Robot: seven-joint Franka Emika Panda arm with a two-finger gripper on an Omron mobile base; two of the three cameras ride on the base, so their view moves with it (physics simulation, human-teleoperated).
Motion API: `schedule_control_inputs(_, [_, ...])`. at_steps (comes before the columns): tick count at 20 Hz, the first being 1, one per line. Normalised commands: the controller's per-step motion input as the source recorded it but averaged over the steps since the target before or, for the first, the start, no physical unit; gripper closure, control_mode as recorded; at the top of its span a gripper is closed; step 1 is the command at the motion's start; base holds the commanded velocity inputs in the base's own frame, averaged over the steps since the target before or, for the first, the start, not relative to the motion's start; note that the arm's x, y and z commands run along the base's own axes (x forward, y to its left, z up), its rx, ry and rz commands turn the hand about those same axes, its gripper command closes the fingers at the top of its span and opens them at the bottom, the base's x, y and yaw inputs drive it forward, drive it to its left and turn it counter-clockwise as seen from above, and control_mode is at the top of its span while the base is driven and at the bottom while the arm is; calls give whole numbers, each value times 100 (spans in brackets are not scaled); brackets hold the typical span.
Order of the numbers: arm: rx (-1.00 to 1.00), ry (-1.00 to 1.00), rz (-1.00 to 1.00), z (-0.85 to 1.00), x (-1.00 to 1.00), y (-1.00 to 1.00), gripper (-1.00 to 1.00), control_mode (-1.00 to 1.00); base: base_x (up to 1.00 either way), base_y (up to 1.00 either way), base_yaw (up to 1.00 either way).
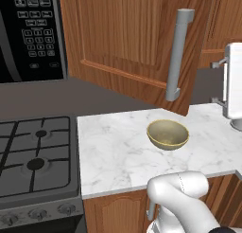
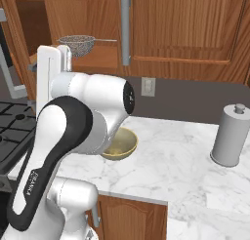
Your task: Open the cabinet and setup a tea strainer by placing it in the bowl upright.
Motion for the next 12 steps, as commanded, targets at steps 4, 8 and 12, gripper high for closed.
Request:
schedule_control_inputs(4, [0,-1,2,0,46,0,-100,-100,0,0,0])
schedule_control_inputs(8, [0,-4,0,0,22,0,-100,-100,0,0,0])
schedule_control_inputs(12, [-1,0,0,0,0,0,-100,-100,0,0,0])
